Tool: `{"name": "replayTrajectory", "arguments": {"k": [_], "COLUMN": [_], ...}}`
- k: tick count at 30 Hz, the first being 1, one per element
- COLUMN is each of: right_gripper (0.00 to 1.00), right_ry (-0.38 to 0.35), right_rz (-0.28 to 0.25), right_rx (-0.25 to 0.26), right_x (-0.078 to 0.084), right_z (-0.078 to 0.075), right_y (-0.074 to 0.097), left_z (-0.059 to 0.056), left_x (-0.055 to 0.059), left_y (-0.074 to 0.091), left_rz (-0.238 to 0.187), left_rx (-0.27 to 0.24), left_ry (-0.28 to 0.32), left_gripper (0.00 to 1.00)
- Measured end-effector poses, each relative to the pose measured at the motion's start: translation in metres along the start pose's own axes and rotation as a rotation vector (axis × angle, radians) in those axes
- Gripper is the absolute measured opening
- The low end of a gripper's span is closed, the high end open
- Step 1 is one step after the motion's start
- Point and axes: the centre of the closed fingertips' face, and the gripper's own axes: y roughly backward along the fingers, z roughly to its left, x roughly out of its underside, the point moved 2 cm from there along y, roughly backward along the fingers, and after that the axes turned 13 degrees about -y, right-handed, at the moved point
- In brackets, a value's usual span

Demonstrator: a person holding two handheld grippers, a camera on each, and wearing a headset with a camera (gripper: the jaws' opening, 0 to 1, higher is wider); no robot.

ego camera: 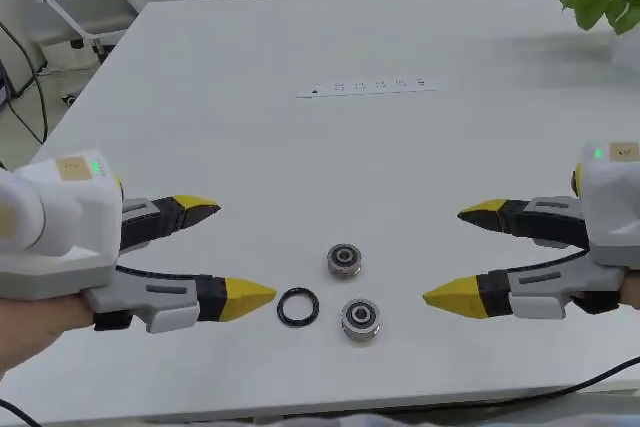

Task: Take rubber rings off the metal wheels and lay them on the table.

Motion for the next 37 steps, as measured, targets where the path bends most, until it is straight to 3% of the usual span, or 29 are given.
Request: {"name": "replayTrajectory", "arguments": {"k": [16,37], "right_gripper": [0.79,0.81], "right_ry": [-0.010,0.015], "right_rz": [-0.002,0.002], "right_rx": [0.034,0.049], "right_x": [0.018,0.021], "right_z": [-0.003,0.000], "right_y": [0.016,0.023], "left_z": [-0.014,-0.020], "left_x": [0.013,0.013], "left_y": [0.011,0.022], "left_rz": [0.014,0.009], "left_rx": [-0.020,-0.054], "left_ry": [0.019,0.042], "left_gripper": [0.77,0.79]}}
